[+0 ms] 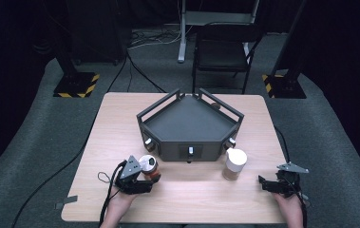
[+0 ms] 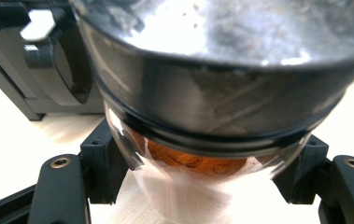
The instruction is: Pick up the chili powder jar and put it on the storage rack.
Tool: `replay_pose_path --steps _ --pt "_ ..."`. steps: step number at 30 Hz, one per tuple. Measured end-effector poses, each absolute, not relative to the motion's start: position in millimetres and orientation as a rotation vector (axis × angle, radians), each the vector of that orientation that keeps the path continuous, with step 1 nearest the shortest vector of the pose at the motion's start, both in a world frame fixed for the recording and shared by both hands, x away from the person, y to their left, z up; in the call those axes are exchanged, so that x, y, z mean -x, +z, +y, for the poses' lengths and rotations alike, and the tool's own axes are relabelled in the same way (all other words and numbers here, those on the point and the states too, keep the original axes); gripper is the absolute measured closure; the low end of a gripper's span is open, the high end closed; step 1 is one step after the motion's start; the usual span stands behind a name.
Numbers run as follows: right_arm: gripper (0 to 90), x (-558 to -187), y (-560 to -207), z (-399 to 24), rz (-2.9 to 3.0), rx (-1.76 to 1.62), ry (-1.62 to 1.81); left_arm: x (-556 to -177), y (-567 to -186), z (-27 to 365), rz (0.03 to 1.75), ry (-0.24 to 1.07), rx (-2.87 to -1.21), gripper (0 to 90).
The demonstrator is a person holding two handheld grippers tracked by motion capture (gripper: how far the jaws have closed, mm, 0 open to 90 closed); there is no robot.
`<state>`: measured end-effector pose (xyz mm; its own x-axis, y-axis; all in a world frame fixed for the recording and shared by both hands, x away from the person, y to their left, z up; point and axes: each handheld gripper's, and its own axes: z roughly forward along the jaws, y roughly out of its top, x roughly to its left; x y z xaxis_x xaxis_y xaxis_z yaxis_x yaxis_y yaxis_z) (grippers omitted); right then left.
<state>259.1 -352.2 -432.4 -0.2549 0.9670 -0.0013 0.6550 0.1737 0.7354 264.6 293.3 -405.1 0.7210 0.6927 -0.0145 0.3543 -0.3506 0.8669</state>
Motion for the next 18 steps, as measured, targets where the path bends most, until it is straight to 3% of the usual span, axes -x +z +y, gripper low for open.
replay_pose_path --steps 18 --pt "3.6 -259.1 -432.4 -352.2 1.980 -1.525 0.867 -266.7 -381.7 292.8 0.789 0.469 -1.950 30.2"
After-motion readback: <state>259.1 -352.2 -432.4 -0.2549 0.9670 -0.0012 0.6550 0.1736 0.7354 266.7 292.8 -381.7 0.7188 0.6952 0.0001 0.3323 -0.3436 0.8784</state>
